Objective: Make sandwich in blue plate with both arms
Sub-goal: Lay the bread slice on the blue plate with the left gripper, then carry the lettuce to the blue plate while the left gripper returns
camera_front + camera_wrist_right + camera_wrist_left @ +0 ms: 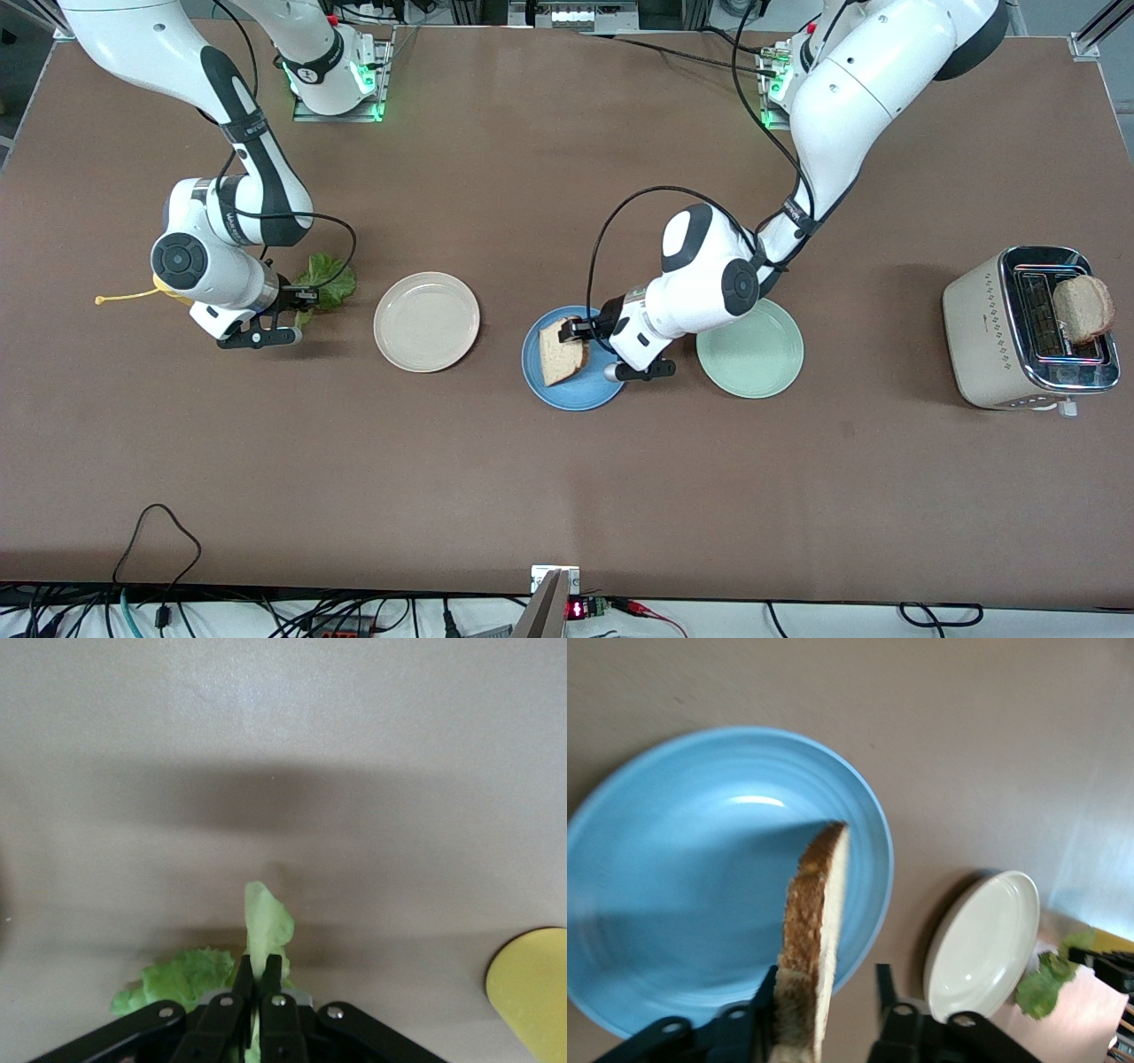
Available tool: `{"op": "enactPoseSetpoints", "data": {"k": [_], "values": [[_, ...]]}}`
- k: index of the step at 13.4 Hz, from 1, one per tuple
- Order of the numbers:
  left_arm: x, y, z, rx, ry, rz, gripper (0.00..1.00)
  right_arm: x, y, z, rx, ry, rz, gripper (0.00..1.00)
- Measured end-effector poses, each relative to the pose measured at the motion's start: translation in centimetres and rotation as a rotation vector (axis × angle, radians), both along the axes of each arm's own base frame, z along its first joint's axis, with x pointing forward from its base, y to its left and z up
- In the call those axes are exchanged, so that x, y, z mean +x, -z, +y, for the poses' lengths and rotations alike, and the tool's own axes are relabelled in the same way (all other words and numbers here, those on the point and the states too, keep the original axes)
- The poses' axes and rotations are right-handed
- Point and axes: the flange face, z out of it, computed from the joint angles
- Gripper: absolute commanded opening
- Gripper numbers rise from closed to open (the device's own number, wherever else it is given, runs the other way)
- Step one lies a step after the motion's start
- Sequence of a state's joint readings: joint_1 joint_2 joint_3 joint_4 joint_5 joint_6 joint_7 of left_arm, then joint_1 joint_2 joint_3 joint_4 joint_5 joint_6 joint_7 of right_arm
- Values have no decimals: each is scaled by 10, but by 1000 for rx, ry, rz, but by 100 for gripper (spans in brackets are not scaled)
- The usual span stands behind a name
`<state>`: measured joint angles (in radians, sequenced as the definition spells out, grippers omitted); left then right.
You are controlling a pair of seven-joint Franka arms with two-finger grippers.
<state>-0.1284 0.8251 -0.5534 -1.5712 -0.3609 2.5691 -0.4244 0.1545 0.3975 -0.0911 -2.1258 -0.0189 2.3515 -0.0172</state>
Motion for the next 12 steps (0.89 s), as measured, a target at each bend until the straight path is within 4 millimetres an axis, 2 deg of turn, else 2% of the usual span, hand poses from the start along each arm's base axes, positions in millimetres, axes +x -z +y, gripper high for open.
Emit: {"op": "enactPoseSetpoints", "data": {"k": [3,6,7,9,11,12], "values": [[20,11,35,27,3,-41,100,2,-4,4,-6,22,21,5],[42,5,74,28,31,-92,100,11,-23,25,-22,54,46,5],[48,-5,87,38,57,-85,100,17,-37,36,-26,66,60,5],[60,-42,123,150,148,-113,100,29,-75,60,12,143,87,5],[67,-98,171,305,220,-138,100,37,-105,95,96,269,106,5],[68,-123,199,375,235,-141,100,36,-111,116,119,325,112,5]]}}
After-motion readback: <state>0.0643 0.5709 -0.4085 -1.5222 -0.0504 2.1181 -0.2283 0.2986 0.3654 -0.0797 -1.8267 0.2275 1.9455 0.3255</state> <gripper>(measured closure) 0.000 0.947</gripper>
